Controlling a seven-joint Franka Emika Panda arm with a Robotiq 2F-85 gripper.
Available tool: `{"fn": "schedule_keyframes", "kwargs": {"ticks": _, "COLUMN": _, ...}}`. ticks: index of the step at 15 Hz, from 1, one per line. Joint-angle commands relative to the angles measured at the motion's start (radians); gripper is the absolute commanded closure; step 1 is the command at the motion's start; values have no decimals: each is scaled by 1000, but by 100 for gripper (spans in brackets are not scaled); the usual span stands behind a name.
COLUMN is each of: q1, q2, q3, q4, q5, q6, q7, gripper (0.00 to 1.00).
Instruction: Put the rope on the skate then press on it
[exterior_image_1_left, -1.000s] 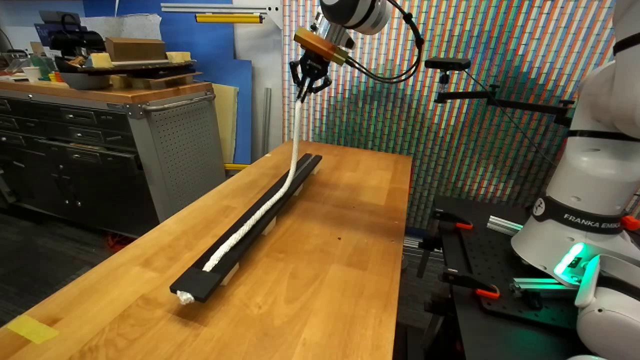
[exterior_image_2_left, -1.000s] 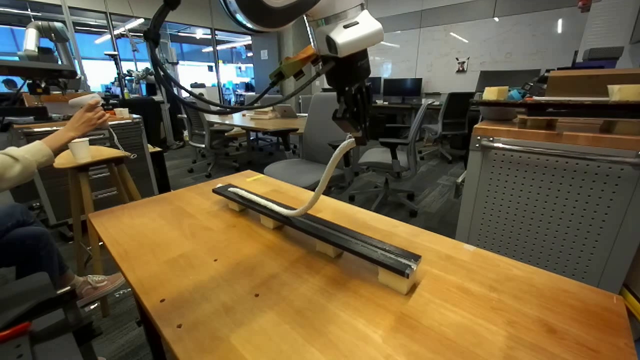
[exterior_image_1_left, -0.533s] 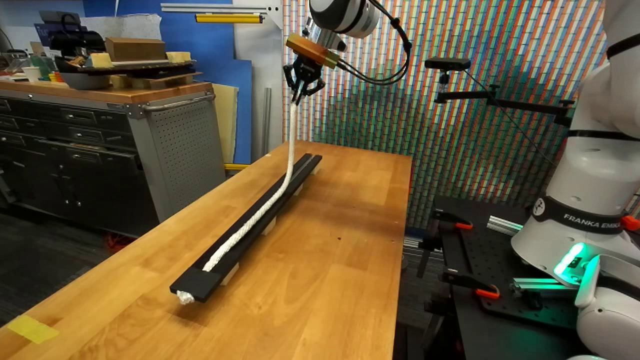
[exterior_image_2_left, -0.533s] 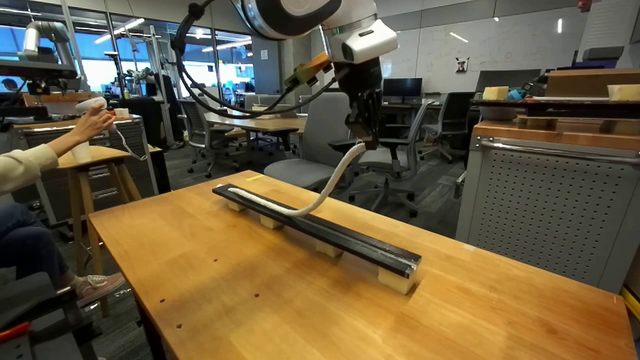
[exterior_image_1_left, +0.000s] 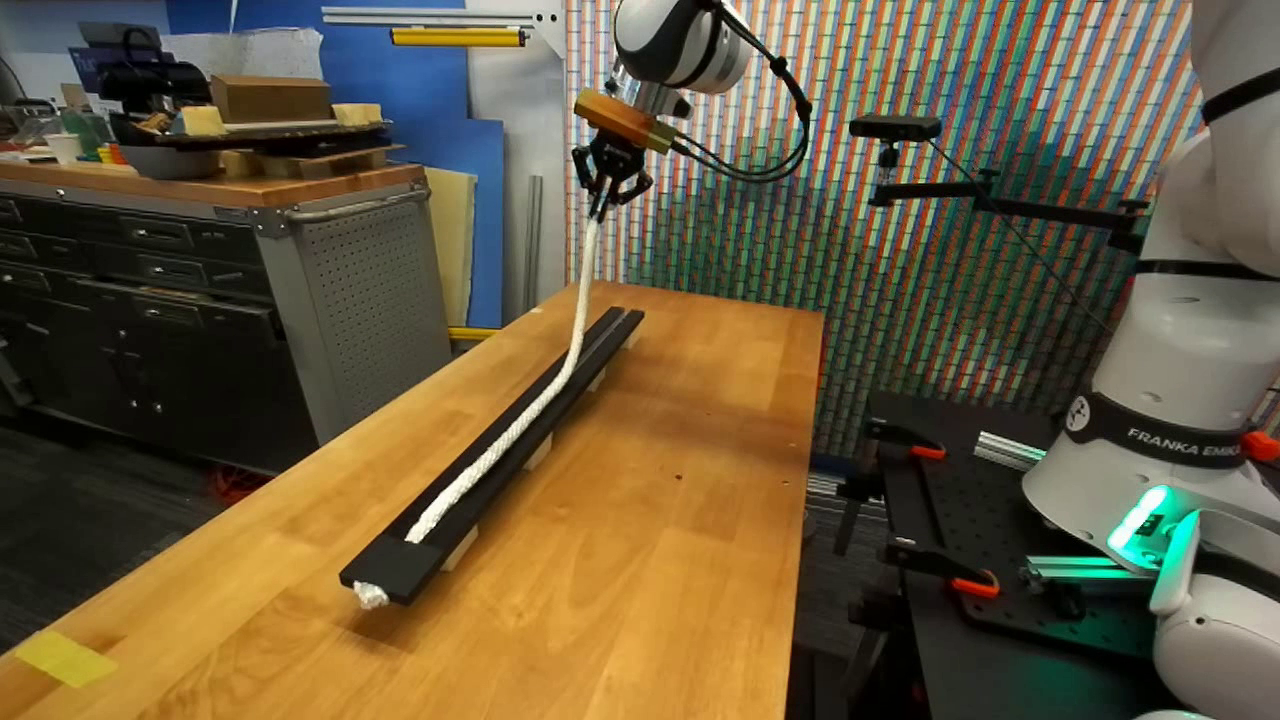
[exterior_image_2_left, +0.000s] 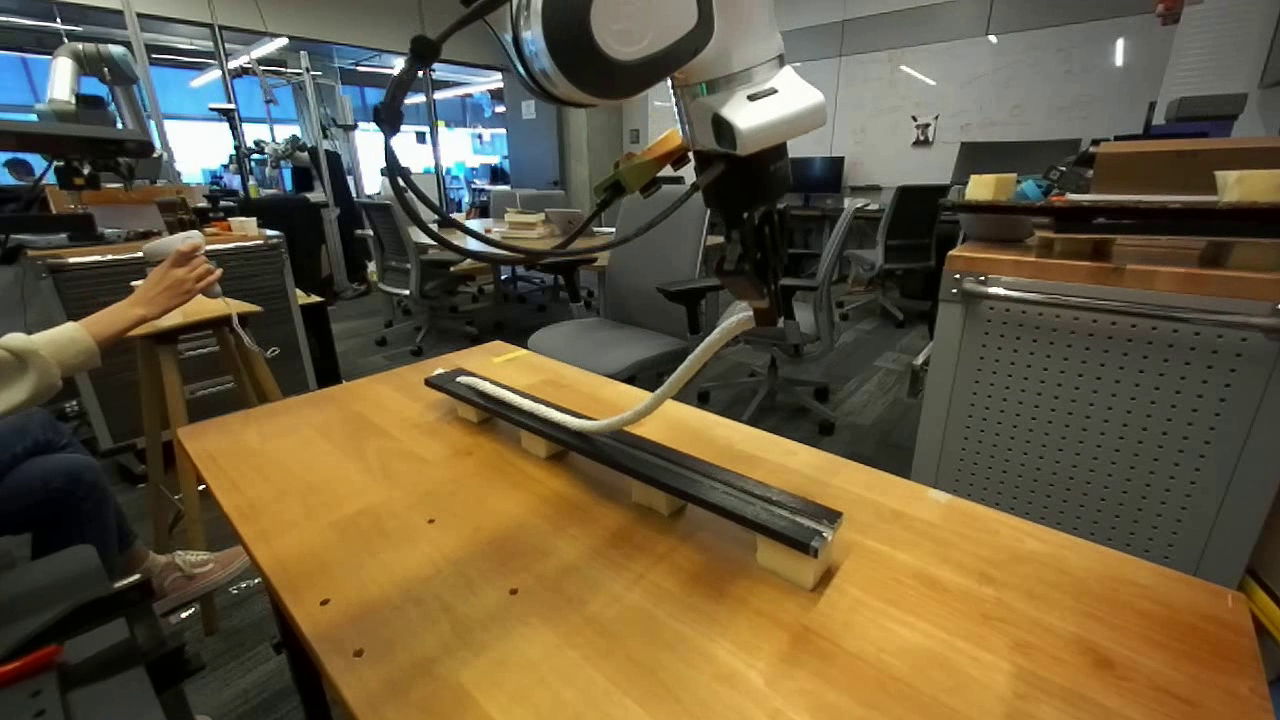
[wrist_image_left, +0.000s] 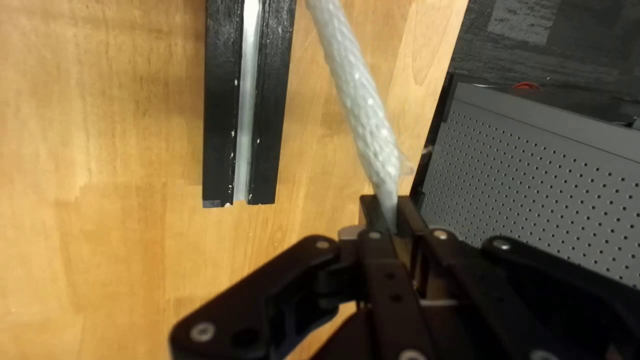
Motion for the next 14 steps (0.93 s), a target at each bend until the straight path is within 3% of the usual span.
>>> {"fn": "schedule_keyframes", "kwargs": {"ticks": 1, "q1": -5, "q2": 72, "q3": -6, "q4": 61, "q5": -4, "q6": -6, "q7": 6, "gripper": 97}}
{"fn": "schedule_keyframes", "kwargs": {"ticks": 14, "q1": -37, "q2": 163, "q3": -8, "q4": 119, "q5": 27, "q6": 26, "q7": 5, "gripper": 97}}
